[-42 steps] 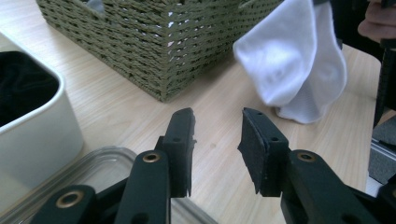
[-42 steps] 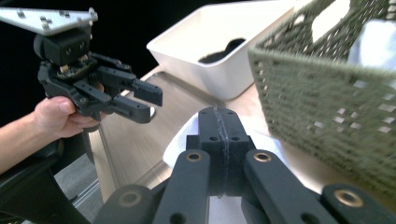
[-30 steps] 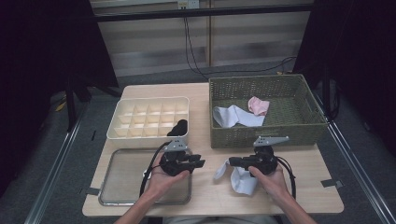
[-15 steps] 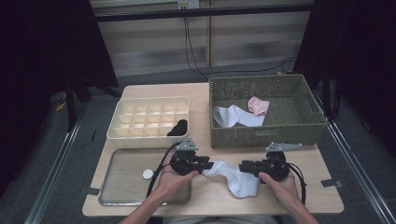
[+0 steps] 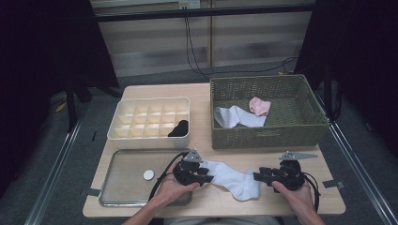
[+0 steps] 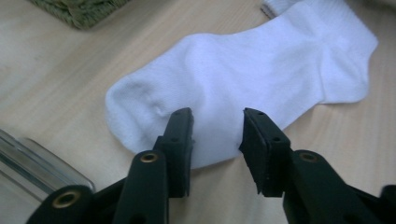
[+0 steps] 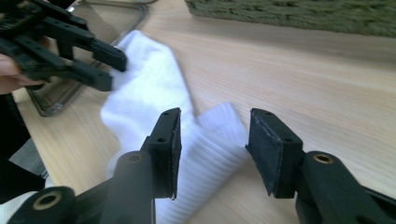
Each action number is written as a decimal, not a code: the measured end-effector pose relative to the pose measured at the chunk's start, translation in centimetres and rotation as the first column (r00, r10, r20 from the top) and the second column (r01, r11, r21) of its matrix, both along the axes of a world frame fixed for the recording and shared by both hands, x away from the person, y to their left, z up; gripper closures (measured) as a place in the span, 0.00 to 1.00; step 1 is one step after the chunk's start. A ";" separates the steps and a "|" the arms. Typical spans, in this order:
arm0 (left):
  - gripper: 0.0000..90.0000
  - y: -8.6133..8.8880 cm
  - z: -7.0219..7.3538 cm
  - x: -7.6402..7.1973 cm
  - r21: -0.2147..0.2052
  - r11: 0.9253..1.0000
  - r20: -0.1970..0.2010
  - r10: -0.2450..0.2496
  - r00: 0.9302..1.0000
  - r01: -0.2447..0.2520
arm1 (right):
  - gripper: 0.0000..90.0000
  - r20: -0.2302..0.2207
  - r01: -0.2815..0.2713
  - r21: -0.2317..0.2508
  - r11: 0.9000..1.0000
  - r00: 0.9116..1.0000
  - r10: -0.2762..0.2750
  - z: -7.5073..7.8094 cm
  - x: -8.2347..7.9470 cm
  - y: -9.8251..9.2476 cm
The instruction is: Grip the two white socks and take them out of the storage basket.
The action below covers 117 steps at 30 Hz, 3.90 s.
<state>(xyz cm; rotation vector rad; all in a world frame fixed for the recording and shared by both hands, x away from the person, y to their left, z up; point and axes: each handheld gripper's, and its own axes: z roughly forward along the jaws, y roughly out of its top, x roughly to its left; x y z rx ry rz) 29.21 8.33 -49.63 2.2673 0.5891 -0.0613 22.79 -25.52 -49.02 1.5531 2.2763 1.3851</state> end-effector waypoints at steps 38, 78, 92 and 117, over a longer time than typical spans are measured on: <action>0.89 0.6 -0.2 -0.8 -0.008 0.999 0.000 0.039 0.999 -0.039 | 0.94 0.069 -0.031 0.052 0.998 0.997 0.027 2.5 3.0 2.5; 0.80 1.5 0.5 -0.9 -0.024 0.999 0.014 0.039 0.999 -0.038 | 0.72 0.017 -0.147 -0.001 0.989 0.989 0.147 -0.7 4.9 6.0; 0.80 1.5 0.0 -0.8 0.009 0.999 0.017 0.041 0.999 -0.041 | 0.83 0.026 -0.178 -0.080 0.981 0.983 0.181 -1.8 4.7 6.7; 0.76 1.7 0.0 -1.0 0.003 1.000 0.005 -0.027 1.000 0.027 | 0.92 0.119 0.151 0.027 0.988 0.981 -0.153 1.5 0.8 -1.6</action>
